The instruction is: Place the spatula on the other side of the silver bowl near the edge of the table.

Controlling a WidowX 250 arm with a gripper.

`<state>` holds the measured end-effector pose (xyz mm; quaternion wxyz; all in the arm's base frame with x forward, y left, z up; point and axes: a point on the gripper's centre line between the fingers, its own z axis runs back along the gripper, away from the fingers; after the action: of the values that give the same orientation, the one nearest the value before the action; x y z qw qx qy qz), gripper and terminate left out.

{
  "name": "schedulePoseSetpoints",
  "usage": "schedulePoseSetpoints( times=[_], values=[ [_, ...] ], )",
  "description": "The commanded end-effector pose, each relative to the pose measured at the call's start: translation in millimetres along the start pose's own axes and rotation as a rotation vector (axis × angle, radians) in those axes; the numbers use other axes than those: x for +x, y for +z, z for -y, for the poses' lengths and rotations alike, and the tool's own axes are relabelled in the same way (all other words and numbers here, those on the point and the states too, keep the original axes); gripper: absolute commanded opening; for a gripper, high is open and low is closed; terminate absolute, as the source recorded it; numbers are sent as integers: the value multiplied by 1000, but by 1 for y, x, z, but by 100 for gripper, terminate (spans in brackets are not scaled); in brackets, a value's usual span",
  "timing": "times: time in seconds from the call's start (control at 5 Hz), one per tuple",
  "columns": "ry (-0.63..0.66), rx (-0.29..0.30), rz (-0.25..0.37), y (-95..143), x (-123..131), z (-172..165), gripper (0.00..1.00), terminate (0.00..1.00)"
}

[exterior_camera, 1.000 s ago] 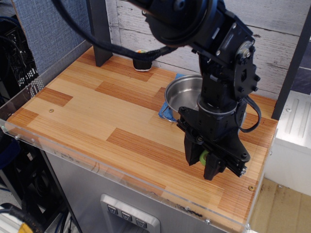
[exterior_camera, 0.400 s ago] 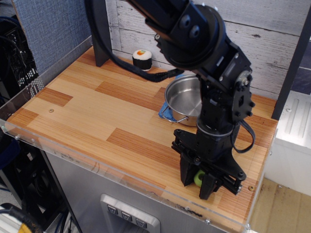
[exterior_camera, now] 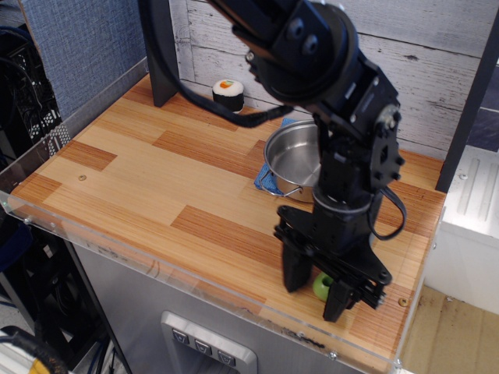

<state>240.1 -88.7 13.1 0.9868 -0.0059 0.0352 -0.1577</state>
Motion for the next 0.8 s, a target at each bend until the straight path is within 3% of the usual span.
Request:
schedulePoseSetpoints(
  times=[0.0,0.2,0.4,0.6],
  values=[
    [41,-22,327,100,-29,-47,100,0],
    [144,13,394,142,-47,-68,100,0],
    [189,52,389,155,-54,-76,100,0],
    [192,47,341,155,-54,-78,100,0]
  ],
)
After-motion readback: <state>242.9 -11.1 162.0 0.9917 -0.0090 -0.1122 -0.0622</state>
